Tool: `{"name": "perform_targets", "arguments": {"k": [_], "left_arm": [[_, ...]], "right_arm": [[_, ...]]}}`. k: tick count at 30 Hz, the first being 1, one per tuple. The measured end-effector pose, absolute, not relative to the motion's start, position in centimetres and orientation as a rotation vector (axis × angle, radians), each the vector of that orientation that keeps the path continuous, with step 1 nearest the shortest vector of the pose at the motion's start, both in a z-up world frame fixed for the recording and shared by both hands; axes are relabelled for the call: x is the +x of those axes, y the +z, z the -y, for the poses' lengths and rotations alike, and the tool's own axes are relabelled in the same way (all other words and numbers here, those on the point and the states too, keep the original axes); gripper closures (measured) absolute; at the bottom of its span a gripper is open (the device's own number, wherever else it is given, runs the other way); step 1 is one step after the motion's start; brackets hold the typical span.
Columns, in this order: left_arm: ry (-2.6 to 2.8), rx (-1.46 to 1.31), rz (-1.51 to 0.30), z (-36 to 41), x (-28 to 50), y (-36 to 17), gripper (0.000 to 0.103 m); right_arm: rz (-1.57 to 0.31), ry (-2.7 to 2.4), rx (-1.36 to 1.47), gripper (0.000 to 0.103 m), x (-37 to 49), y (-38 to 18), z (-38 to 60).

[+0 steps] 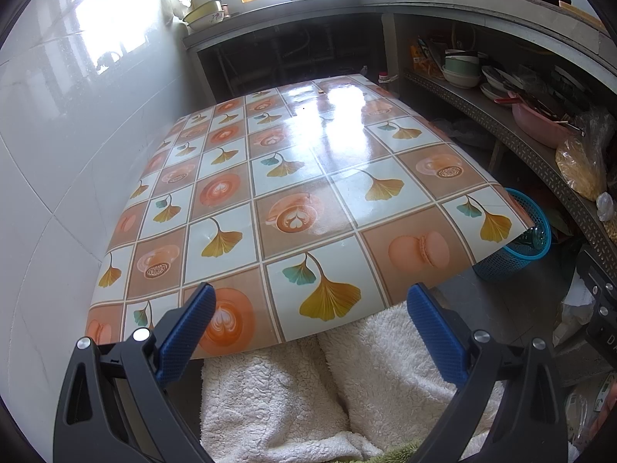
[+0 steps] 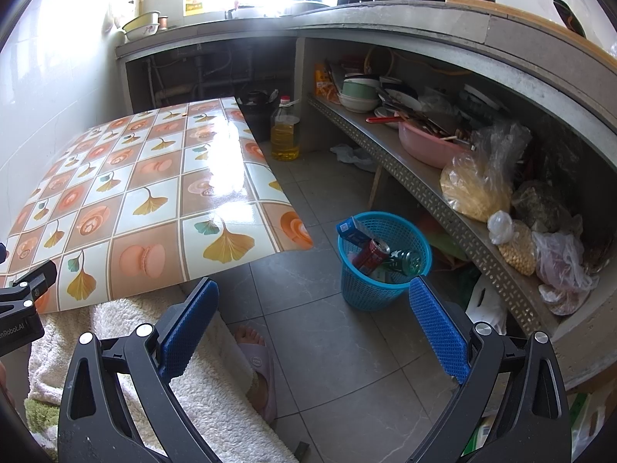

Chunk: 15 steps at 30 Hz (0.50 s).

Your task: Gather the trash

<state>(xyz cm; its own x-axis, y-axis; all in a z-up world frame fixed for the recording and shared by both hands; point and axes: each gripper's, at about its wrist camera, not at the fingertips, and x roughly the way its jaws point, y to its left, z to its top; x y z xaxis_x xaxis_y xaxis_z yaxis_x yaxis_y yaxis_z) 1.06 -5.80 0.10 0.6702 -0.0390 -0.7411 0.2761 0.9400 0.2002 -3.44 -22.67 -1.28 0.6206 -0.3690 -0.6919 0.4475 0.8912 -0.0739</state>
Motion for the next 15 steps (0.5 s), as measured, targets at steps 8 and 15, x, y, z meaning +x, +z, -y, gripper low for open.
{"name": "perform_targets", "arguments": {"k": [8,15], "left_arm": [[-0.18,0.305,-0.819,5.69,1.11,0.3,0.006],[-0.179,0.304,-0.818,5.8,1.03,0.39,0.006]], "right_arm": [[-0.769,-0.471,0.109,0.008,-3.43,-1.29,22.62],[-0.768,-0.471,0.108,0.008,-3.29,-1.12,22.54]]}}
